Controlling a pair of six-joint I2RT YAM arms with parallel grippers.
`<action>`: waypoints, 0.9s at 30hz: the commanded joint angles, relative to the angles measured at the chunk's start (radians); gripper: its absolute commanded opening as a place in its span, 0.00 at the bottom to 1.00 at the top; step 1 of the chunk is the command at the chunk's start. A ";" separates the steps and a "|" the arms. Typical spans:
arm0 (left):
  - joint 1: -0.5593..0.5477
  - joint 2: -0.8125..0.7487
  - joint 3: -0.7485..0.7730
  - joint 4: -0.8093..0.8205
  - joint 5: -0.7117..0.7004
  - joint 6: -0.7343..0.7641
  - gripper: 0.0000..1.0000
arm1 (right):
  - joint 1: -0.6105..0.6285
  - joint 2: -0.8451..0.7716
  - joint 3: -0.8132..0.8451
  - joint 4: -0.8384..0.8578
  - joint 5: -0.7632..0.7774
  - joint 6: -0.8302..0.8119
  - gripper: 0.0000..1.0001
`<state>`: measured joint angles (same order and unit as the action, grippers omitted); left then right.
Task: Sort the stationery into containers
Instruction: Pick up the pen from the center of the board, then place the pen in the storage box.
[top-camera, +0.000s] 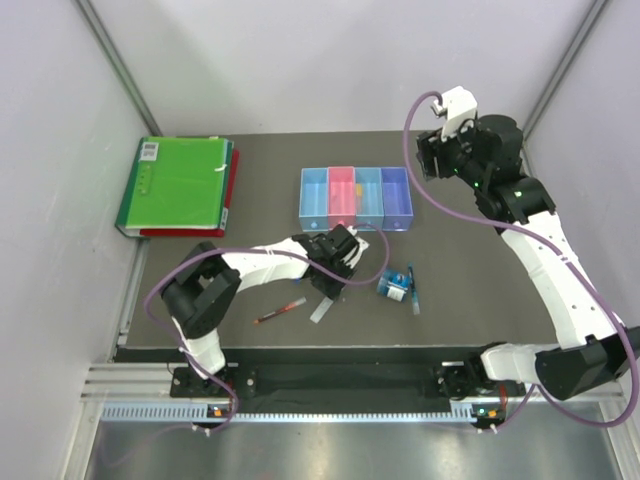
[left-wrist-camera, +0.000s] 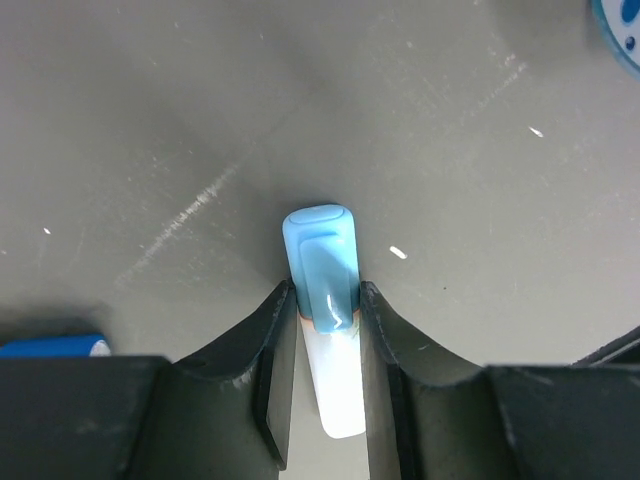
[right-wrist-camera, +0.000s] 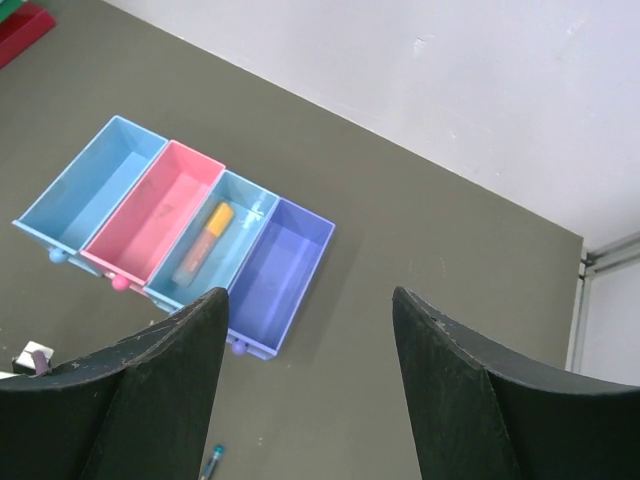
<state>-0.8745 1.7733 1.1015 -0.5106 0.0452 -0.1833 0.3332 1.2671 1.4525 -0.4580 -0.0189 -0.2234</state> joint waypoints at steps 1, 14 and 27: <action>-0.006 0.054 0.079 -0.069 -0.103 0.044 0.00 | -0.029 -0.009 -0.006 0.019 0.066 0.028 0.67; 0.046 0.124 0.504 -0.085 -0.176 0.146 0.00 | -0.187 0.037 0.005 -0.002 0.158 0.121 0.72; 0.236 0.368 0.922 0.145 -0.064 0.055 0.00 | -0.247 0.080 0.083 -0.011 0.165 0.053 0.73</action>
<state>-0.6685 2.0888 1.9598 -0.5106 -0.0792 -0.0765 0.1112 1.3323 1.4723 -0.4866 0.1307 -0.1493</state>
